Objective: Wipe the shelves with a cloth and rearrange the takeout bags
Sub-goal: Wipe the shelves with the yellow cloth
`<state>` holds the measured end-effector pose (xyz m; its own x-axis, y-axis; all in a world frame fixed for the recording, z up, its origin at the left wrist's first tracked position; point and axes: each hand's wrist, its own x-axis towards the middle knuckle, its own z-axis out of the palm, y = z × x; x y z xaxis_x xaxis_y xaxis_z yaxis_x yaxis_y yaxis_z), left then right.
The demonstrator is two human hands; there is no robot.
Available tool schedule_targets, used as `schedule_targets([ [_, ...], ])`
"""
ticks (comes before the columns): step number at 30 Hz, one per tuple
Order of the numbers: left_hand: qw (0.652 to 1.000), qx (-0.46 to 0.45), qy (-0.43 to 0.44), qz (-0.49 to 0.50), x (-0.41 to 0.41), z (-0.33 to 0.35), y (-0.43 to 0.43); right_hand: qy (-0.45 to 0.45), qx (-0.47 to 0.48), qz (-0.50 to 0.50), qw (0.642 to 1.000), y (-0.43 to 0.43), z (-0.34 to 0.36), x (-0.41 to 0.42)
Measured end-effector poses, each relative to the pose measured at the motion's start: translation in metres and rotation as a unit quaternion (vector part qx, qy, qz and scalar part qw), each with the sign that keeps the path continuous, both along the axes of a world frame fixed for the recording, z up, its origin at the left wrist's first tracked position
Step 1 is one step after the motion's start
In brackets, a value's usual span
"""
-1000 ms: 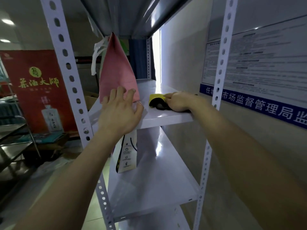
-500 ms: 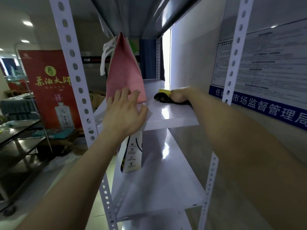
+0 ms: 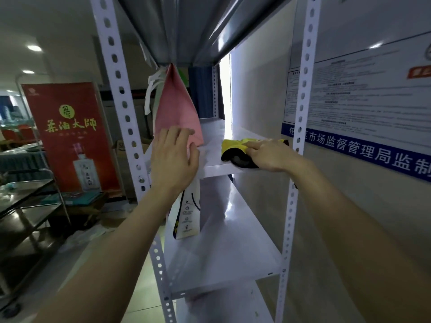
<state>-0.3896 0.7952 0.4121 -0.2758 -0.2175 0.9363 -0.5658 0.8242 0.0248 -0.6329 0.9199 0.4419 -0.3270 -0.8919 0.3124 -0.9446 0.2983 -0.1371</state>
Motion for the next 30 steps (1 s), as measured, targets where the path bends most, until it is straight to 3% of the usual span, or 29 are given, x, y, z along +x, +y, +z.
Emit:
schedule_targets([
  [2, 0.995, -0.038, 0.093, 0.000, 0.024, -0.016, 0.003, 0.002, -0.017, 0.010, 1.000, 0.002, -0.003, 0.010],
  [5, 0.980, 0.000, 0.198, 0.031, 0.066, -0.054, 0.007, 0.003, -0.031, 0.035, 0.999, -0.002, -0.008, 0.037],
  [9, 0.955, 0.251, 0.154, -0.043, 0.098, -0.103, 0.010, 0.007, -0.036, 0.081, 0.996, -0.031, -0.008, 0.094],
  [11, 0.938, 0.318, 0.106, -0.084, 0.103, -0.120, 0.010, 0.018, -0.026, 0.102, 0.994, -0.050, -0.007, 0.123],
  [15, 0.946, 0.310, -0.006, -0.092, 0.107, -0.141, -0.007, 0.024, -0.019, 0.147, 0.989, -0.073, -0.004, 0.161],
  [21, 0.950, 0.298, -0.010, -0.097, 0.107, -0.144, -0.009, -0.003, -0.017, 0.155, 0.988, -0.063, -0.002, 0.155],
  [25, 0.952, 0.289, -0.002, -0.104, 0.109, -0.145, -0.011, -0.035, -0.012, 0.121, 0.992, -0.048, 0.000, 0.129],
  [30, 0.950, 0.291, 0.010, -0.108, 0.109, -0.144, -0.008, -0.046, -0.008, 0.001, 0.999, -0.007, 0.004, 0.061],
])
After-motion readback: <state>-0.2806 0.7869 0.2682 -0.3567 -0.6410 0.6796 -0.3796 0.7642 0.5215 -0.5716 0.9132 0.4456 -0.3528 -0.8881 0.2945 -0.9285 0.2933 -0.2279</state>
